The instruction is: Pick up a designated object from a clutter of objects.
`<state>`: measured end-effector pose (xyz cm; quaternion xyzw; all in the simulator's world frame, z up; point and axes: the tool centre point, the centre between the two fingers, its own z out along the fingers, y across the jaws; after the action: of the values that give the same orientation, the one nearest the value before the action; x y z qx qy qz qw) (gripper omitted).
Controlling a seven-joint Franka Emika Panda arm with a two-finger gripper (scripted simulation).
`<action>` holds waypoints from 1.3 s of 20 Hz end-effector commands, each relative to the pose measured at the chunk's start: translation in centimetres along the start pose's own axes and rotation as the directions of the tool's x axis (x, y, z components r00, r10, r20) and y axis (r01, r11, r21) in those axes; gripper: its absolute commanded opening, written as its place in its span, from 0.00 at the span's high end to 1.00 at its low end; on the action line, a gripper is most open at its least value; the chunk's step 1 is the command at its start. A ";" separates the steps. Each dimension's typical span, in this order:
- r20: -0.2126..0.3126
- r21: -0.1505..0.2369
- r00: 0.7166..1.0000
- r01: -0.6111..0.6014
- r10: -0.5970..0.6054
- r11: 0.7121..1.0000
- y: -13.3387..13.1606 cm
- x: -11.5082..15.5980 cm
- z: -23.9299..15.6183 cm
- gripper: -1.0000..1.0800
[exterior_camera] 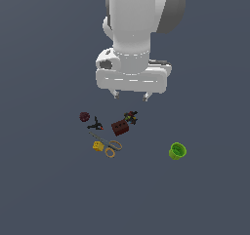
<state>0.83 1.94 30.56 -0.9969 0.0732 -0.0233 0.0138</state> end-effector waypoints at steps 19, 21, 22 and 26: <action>0.014 -0.029 0.890 -0.456 0.456 0.890 0.6 -5.2 12.8 0.04; 0.014 -0.033 0.867 -0.498 0.499 0.867 0.7 -5.9 14.0 0.04; 0.014 -0.035 0.854 -0.519 0.519 0.854 0.7 -6.3 14.5 0.04; 0.012 -0.041 0.803 -0.595 0.596 0.803 0.9 -7.9 16.6 0.04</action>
<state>-5.72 2.56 14.38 -0.9306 0.3660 -0.0047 0.0044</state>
